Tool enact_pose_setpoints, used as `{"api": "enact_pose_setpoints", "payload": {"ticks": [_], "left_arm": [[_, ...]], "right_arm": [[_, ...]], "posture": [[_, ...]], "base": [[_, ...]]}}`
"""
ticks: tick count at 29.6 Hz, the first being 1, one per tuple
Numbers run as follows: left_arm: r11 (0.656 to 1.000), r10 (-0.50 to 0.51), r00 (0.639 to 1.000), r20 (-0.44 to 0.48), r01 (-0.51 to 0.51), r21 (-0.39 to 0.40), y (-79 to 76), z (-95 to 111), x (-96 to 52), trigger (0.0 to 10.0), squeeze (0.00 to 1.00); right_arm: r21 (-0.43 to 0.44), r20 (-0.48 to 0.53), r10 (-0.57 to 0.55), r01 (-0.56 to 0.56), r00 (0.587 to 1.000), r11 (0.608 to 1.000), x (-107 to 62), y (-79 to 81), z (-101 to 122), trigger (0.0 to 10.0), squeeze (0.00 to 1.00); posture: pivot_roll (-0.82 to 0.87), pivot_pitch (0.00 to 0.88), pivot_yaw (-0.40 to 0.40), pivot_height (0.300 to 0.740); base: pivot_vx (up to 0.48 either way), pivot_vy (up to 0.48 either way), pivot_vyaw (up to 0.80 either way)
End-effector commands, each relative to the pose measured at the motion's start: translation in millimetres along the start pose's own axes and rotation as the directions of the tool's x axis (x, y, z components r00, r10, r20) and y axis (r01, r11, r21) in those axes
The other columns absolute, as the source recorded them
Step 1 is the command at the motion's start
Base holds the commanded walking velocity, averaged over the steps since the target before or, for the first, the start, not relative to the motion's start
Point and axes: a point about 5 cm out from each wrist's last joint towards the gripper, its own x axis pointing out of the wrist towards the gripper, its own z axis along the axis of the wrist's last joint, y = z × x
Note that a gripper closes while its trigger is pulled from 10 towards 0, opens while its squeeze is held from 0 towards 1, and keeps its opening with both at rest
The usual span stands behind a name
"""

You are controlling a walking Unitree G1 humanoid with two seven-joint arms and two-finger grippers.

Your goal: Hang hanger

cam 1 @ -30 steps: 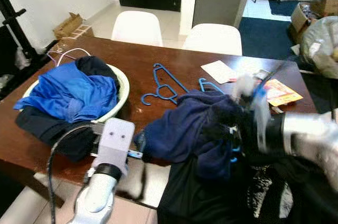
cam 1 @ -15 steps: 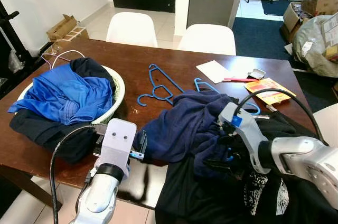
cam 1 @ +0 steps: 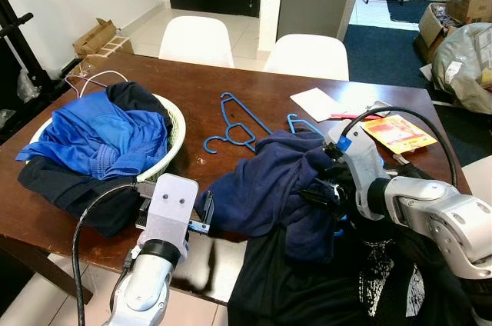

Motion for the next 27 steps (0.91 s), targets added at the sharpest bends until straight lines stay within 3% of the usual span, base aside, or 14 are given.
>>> {"api": "enact_pose_setpoints", "payload": {"ticks": [1,7,10,16,17,18,27], "left_arm": [[1.0,0.0,1.0,-0.002,0.0,0.002,0.2,0,-1.6,10.0,0.0],[1.0,0.001,1.0,-0.002,-0.001,0.001,0.2,0,-2.1,10.0,0.0],[1.0,0.001,1.0,-0.002,-0.001,0.0,-0.2,0,-1.9,10.0,0.0],[1.0,0.001,1.0,-0.001,-0.001,-0.002,-0.6,0,-1.6,10.0,0.0],[1.0,0.002,1.0,0.0,-0.002,-0.002,-0.7,0,-1.4,10.0,0.0],[1.0,0.004,1.0,-0.001,-0.004,-0.003,-0.7,0,-1.2,10.0,0.0],[1.0,0.006,1.0,-0.001,-0.006,-0.004,-0.5,0,-1.0,10.0,0.0]], "right_arm": [[-0.005,-0.042,-0.019,0.019,0.999,1.0,2.5,0.1,-6,10.0,0.0],[-0.017,-0.114,-0.025,0.023,0.993,1.0,0.9,-1.1,-16,10.0,0.0],[-0.019,-0.163,0.026,-0.029,0.986,0.999,-1.0,3.4,-22,10.0,0.0],[0.007,-0.168,0.118,-0.119,0.979,0.993,-1.1,15.1,-24,10.0,0.0],[0.024,-0.156,0.166,-0.164,0.974,0.986,-0.9,21.6,-23,2.0,0.0],[0.032,-0.149,0.196,-0.194,0.969,0.981,-0.8,26.3,-23,0.0,0.0],[0.038,-0.142,0.216,-0.213,0.966,0.976,-0.7,29.6,-22,0.0,0.0]], "posture": [[0.02,0.095,0.019,0.74],[0.01,0.096,0.018,0.74],[0.01,0.097,0.017,0.74],[0.01,0.096,0.016,0.74],[0.01,0.096,0.015,0.74],[0.01,0.096,0.015,0.74],[0.02,0.095,0.014,0.74]], "base": [[0.0,0.0,0.0],[0.0,0.0,0.0],[0.0,0.0,0.0],[0.0,0.0,0.0],[0.0,0.0,0.0],[0.0,0.0,0.0],[0.0,0.0,0.0]]}}
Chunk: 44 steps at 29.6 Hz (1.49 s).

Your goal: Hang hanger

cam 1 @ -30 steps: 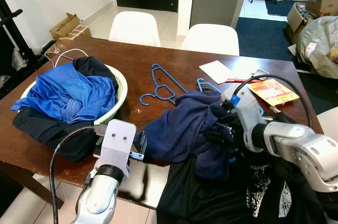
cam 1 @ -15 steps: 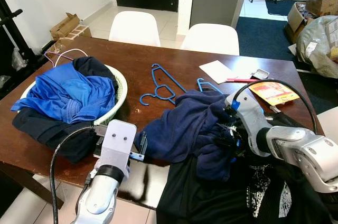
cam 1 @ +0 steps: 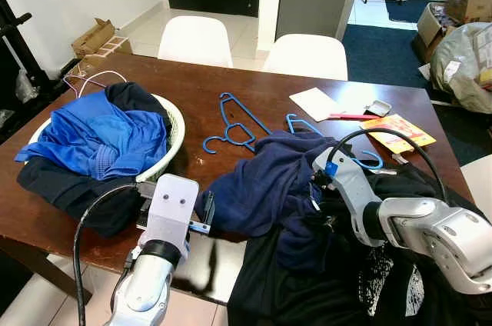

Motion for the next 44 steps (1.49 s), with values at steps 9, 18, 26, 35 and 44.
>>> {"api": "enact_pose_setpoints", "payload": {"ticks": [9,18,26,35,44], "left_arm": [[1.0,0.008,1.0,0.002,-0.008,-0.003,0.9,1,0.0,10.0,0.0],[1.0,0.01,1.0,0.003,-0.01,-0.008,0.6,0,1.0,10.0,0.0],[1.0,0.002,1.0,-0.003,-0.002,-0.007,-0.2,-3,2.7,10.0,0.0],[1.0,-0.008,1.0,-0.008,0.008,-0.003,-2.0,-6,5.0,10.0,0.0],[1.0,-0.009,1.0,-0.006,0.009,-0.002,-3.0,-6,6.4,10.0,0.0]], "right_arm": [[0.083,0.267,0.012,-0.036,0.964,0.996,1.0,-1.3,36,0.0,0.0],[0.134,0.604,0.016,-0.121,0.797,0.984,-15.2,-5.8,89,0.0,0.0],[0.19,0.91,-0.072,-0.257,0.408,0.948,-60.8,-23.5,162,0.0,0.0],[0.012,0.999,0.004,-0.41,0.038,0.912,-124.4,-22.0,229,0.0,0.0],[-0.138,0.987,0.09,-0.413,-0.134,0.9,-167.8,-18.4,256,0.0,0.0]], "posture": [[0.02,0.09,0.011,0.74],[0.03,0.078,0.004,0.74],[0.04,0.046,0.004,0.74],[0.05,0.021,-0.003,0.74],[0.05,0.02,-0.004,0.74]], "base": [[0.0,0.0,0.0],[0.0,0.0,0.0],[0.0,0.0,0.0],[0.0,0.0,0.0],[0.0,0.0,0.0]]}}
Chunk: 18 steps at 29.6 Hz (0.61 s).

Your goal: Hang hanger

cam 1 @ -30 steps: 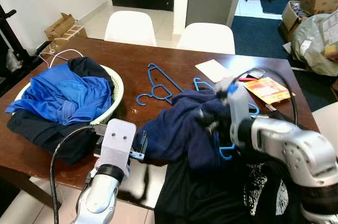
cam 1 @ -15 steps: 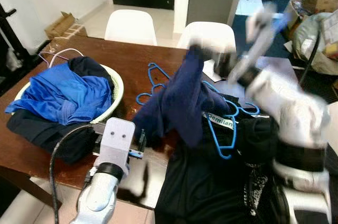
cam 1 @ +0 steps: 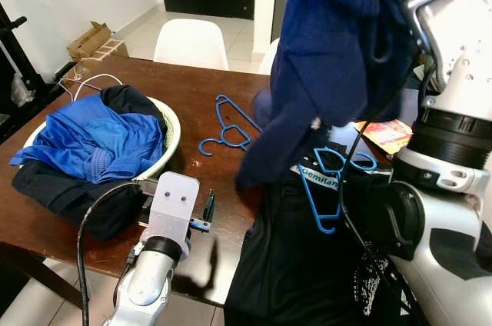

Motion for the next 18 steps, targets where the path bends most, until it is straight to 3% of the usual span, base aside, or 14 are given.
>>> {"api": "enact_pose_setpoints", "payload": {"ticks": [1,3,11,17,18], "left_arm": [[1.0,-0.005,1.0,-0.011,0.005,0.002,-2.5,-3,0.3,10.0,0.0],[1.0,-0.006,1.0,-0.009,0.006,0.002,-2.7,-4,0.4,10.0,0.0],[1.0,-0.014,1.0,0.002,0.014,0.007,-0.8,-2,1.2,10.0,0.0],[0.998,-0.047,0.998,0.051,0.046,0.031,0.9,7,6.5,10.0,0.0],[0.997,-0.075,0.993,0.095,0.071,0.042,2.2,15,10.3,10.0,0.0]], "right_arm": [[-0.028,0.055,0.117,-0.115,0.992,0.993,9.4,17.6,18,0.0,0.0],[-0.067,0.034,0.217,-0.215,0.976,0.974,10.5,26.9,23,0.0,0.0],[-0.091,0.087,0.102,-0.094,0.991,0.991,13.4,13.1,37,0.0,0.0],[-0.142,-0.01,0.118,-0.118,0.993,0.983,13.2,12.9,24,0.0,0.0],[-0.167,-0.085,0.137,-0.15,0.987,0.974,9.6,13.2,10,0.0,0.0]], "posture": [[0.05,0.021,-0.004,0.74],[0.05,0.02,-0.005,0.74],[0.05,0.022,-0.001,0.74],[0.05,0.021,-0.004,0.74],[0.05,0.021,-0.004,0.74]], "base": [[0.0,0.0,0.0],[0.0,0.0,0.0],[0.0,0.0,0.0],[0.0,0.0,0.0],[0.0,0.0,0.0]]}}
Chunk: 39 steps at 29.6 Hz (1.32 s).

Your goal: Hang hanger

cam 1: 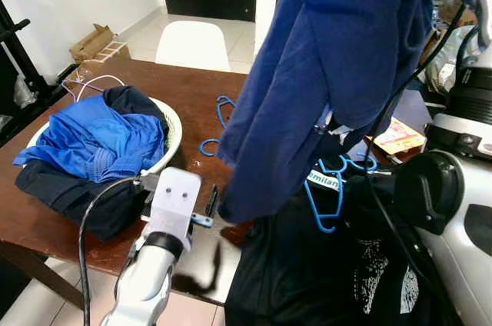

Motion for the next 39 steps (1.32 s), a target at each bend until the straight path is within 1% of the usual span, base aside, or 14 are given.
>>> {"api": "enact_pose_setpoints", "payload": {"ticks": [1,3,4,5,6,10,13,16,21,29,34,35,36,39], "left_arm": [[1.0,-0.02,1.0,0.02,0.019,0.021,2.5,1,1.7,10.0,0.0],[0.996,-0.09,0.99,0.105,0.089,0.013,4.1,21,9.2,10.0,0.0],[0.996,-0.09,0.99,0.105,0.089,0.013,4.1,21,9.2,10.0,0.0],[0.991,-0.114,0.978,0.173,0.124,-0.052,11.0,44,16.6,10.0,0.0],[0.989,-0.116,0.975,0.19,0.131,-0.071,13.2,50,18.3,10.0,0.0],[0.987,-0.126,0.97,0.21,0.143,-0.07,14.9,57,19.8,10.0,0.0],[0.985,-0.15,0.957,0.247,0.167,-0.051,17.3,76,28.0,10.0,0.0],[0.984,-0.153,0.957,0.246,0.169,-0.049,16.4,76,28.6,10.0,0.0],[0.978,-0.189,0.958,0.214,0.204,-0.047,1.4,69,28.7,10.0,0.0],[0.971,-0.221,0.956,0.193,0.234,-0.052,-5.1,69,29.9,10.0,0.0],[0.969,-0.228,0.954,0.195,0.242,-0.05,-6.5,70,30.7,10.0,0.0],[0.969,-0.228,0.954,0.195,0.242,-0.05,-6.5,70,30.7,10.0,0.0],[0.969,-0.229,0.953,0.197,0.243,-0.048,-7.8,71,30.9,10.0,0.0],[0.968,-0.231,0.952,0.198,0.245,-0.048,-9.2,71,31.1,10.0,0.0]], "right_arm": [[-0.017,-0.062,0.046,-0.047,0.997,0.999,0.5,6.0,-12,0.0,0.0],[-0.023,-0.174,0.08,-0.085,0.982,0.996,-8.4,10.0,-38,0.0,0.0],[-0.023,-0.174,0.08,-0.085,0.982,0.996,-8.4,10.0,-38,0.0,0.0],[0.004,-0.233,0.048,-0.049,0.971,0.999,-17.0,9.1,-63,0.0,0.0],[0.014,-0.242,0.036,-0.033,0.97,0.999,-18.9,8.4,-68,0.0,0.0],[0.02,-0.252,0.017,-0.012,0.968,1.0,-20.7,7.3,-75,0.0,0.0],[0.037,-0.27,-0.074,0.087,0.96,0.996,-26.1,1.5,-93,0.0,0.0],[0.036,-0.271,-0.079,0.092,0.959,0.995,-26.7,1.2,-94,0.0,0.0],[0.077,-0.245,-0.073,0.095,0.967,0.992,-29.7,4.1,-101,0.0,0.0],[0.084,-0.243,-0.07,0.093,0.968,0.992,-33.7,8.3,-104,0.0,0.0],[0.042,-0.319,-0.101,0.12,0.942,0.992,-47.6,9.5,-115,0.0,0.0],[0.042,-0.319,-0.101,0.12,0.942,0.992,-47.6,9.5,-115,0.0,0.0],[0.04,-0.35,-0.093,0.114,0.932,0.993,-55.7,13.1,-122,0.0,0.0],[0.051,-0.369,-0.08,0.106,0.926,0.993,-62.5,17.8,-127,0.0,0.0]], "posture": [[0.05,0.021,-0.004,0.74],[0.06,0.022,-0.008,0.74],[0.06,0.022,-0.008,0.74],[0.06,0.025,-0.01,0.74],[0.06,0.025,-0.01,0.74],[0.07,0.027,-0.008,0.74],[0.07,0.028,-0.004,0.74],[0.07,0.028,-0.004,0.74],[0.07,0.028,-0.004,0.74],[0.06,0.023,0.0,0.74],[0.05,0.02,0.003,0.74],[0.05,0.02,0.003,0.74],[0.05,0.018,0.004,0.74],[0.05,0.016,0.004,0.74]], "base": [[0.0,0.0,0.0],[0.0,0.0,0.0],[0.0,0.0,0.0],[0.0,0.0,0.0],[0.0,0.0,0.0],[0.0,0.0,0.0],[0.0,0.0,0.0],[0.0,0.0,0.0],[-0.349,0.0,0.0],[-0.426,0.0,0.0],[-0.48,0.0,0.0],[-0.48,0.0,0.0],[-0.48,0.0,0.0],[-0.48,0.0,0.0]]}}
